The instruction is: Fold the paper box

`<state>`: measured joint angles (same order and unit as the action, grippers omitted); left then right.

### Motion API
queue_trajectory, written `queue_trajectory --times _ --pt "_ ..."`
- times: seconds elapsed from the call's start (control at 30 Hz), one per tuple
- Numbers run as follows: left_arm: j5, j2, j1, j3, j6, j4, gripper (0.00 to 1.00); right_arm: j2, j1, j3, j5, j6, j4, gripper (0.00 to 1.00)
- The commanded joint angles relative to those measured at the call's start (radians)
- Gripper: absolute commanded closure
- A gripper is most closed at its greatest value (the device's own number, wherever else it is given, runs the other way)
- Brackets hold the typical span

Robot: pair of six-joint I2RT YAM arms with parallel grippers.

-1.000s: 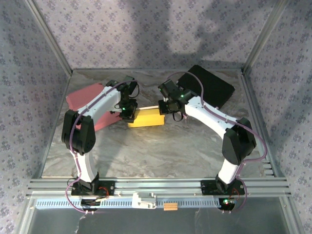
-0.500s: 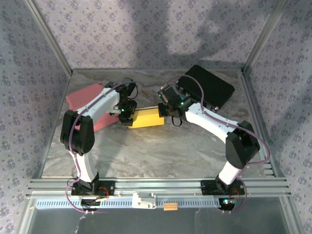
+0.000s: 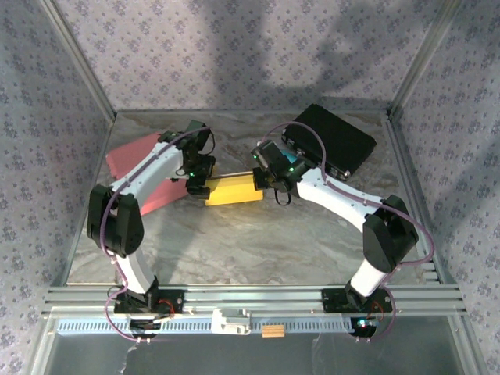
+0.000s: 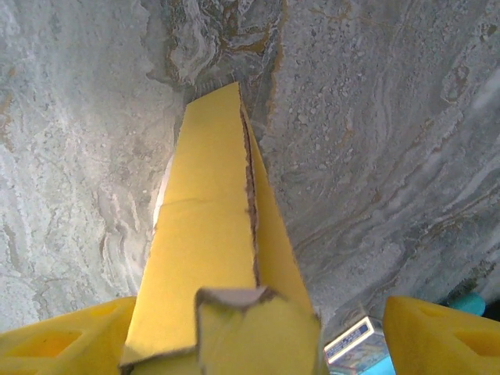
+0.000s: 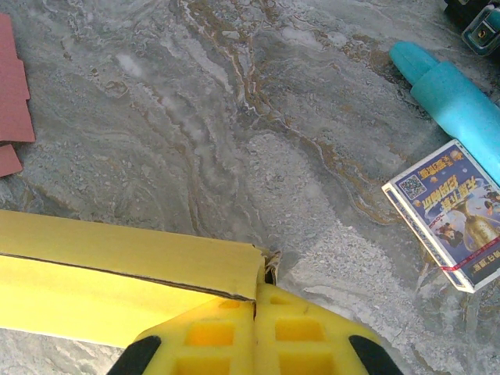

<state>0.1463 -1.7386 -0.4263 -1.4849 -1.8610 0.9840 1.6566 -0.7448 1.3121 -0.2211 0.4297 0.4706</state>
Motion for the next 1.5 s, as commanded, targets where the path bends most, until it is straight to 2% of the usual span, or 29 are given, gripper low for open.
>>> queue_trajectory --times 0.0,0.2,0.27,0.33,0.43,0.5,0.53,0.6,0.77,1.03,1.3,1.47 --pt "-0.058 0.073 0.008 0.002 -0.205 0.075 0.19 0.02 -0.01 -0.006 0.017 -0.003 0.079 1.0" --pt "-0.115 0.155 0.009 -0.01 -0.072 0.177 0.19 0.022 -0.01 0.0 0.012 -0.004 0.086 1.0" --pt "-0.17 0.191 0.009 -0.017 -0.002 0.228 0.21 0.024 -0.01 0.006 0.012 -0.006 0.089 1.0" --pt "-0.239 0.231 0.012 -0.017 0.119 0.236 0.28 0.027 -0.009 0.012 0.013 -0.009 0.095 1.0" --pt "-0.326 0.269 0.018 -0.024 0.443 0.205 0.45 0.034 -0.005 0.027 0.016 -0.01 0.106 1.0" --pt "-0.33 0.293 0.018 -0.015 0.725 0.129 0.61 0.038 -0.003 0.036 0.02 -0.01 0.11 1.0" --pt "-0.321 0.299 0.018 -0.011 0.832 0.116 0.65 0.039 -0.002 0.04 0.023 -0.009 0.111 1.0" --pt "-0.277 0.297 0.016 -0.011 1.078 0.101 0.67 0.043 0.001 0.045 0.026 -0.011 0.112 1.0" --pt "-0.207 0.256 0.011 -0.022 1.349 0.106 0.67 0.055 0.004 0.06 0.034 -0.016 0.117 1.0" --pt "-0.208 0.153 0.003 -0.086 1.538 0.14 0.53 0.06 0.007 0.052 0.034 -0.018 0.118 1.0" --pt "-0.244 0.099 -0.002 -0.091 1.614 0.115 0.52 0.058 0.011 0.052 0.04 -0.018 0.117 1.0" --pt "-0.212 0.069 -0.002 -0.106 1.672 0.107 0.56 0.061 0.012 0.055 0.046 -0.018 0.118 1.0"
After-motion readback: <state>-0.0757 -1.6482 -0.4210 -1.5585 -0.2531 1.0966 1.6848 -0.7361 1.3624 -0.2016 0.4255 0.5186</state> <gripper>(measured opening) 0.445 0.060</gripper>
